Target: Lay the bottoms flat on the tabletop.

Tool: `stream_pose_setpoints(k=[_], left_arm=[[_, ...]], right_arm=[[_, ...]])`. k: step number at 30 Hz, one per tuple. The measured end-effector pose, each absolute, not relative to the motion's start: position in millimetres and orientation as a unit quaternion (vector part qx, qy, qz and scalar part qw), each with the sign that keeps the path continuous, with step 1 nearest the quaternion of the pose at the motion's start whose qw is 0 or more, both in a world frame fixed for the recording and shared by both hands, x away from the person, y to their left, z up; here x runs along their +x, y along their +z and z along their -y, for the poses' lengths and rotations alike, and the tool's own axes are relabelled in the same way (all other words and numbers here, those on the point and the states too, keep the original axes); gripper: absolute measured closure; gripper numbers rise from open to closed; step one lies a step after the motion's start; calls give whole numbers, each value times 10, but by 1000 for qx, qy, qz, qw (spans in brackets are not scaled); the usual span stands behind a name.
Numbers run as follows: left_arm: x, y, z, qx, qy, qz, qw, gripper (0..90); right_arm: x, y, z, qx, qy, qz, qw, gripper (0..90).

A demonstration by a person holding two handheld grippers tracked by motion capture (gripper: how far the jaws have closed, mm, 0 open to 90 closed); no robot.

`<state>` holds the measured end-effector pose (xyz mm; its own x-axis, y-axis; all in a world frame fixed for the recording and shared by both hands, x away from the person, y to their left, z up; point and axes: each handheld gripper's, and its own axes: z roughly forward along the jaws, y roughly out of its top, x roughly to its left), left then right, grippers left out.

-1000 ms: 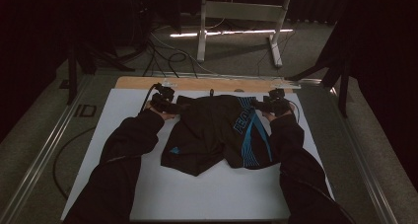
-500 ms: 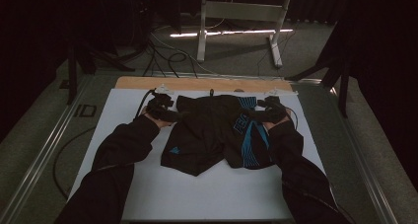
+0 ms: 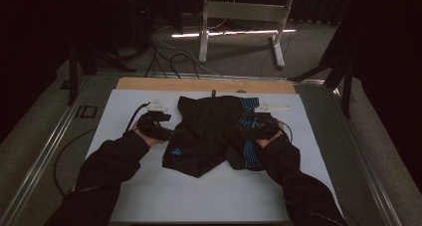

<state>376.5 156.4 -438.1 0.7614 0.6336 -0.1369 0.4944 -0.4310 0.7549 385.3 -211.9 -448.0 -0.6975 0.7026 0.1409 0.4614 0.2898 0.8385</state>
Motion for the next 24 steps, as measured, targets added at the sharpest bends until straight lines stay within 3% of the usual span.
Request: stream_pose_setpoints(k=[13, 15, 16, 17, 18, 19, 22, 23, 24], left_arm=[[3276, -4600, -1691, 859, 64, -300, 411, 180], [3206, -4647, -1671, 863, 65, -294, 406, 183], [3175, -4670, -1663, 864, 64, -291, 405, 192], [3127, -4723, -1644, 868, 63, -284, 402, 220], [3127, -4723, -1644, 868, 63, -284, 402, 242], [3088, -4786, -1620, 876, 65, -274, 392, 316], [3059, -4842, -1596, 885, 60, -256, 384, 385], [3047, -4885, -1564, 892, 60, -245, 375, 454], [3047, -4885, -1564, 892, 60, -245, 375, 454]], right_arm=[[3475, -4629, 1604, 308, 469, -824, 73, 150], [3398, -4680, 1486, 300, 466, -830, 64, 199], [3363, -4706, 1437, 289, 461, -837, 59, 291], [3286, -4773, 1323, 282, 455, -843, 61, 359], [3286, -4773, 1323, 282, 455, -843, 61, 359], [3252, -4853, 1218, 268, 433, -858, 62, 436], [3233, -4931, 1126, 266, 423, -865, 51, 458], [3211, -5000, 1041, 265, 408, -872, 62, 481], [3211, -5000, 1041, 265, 408, -872, 62, 481]])
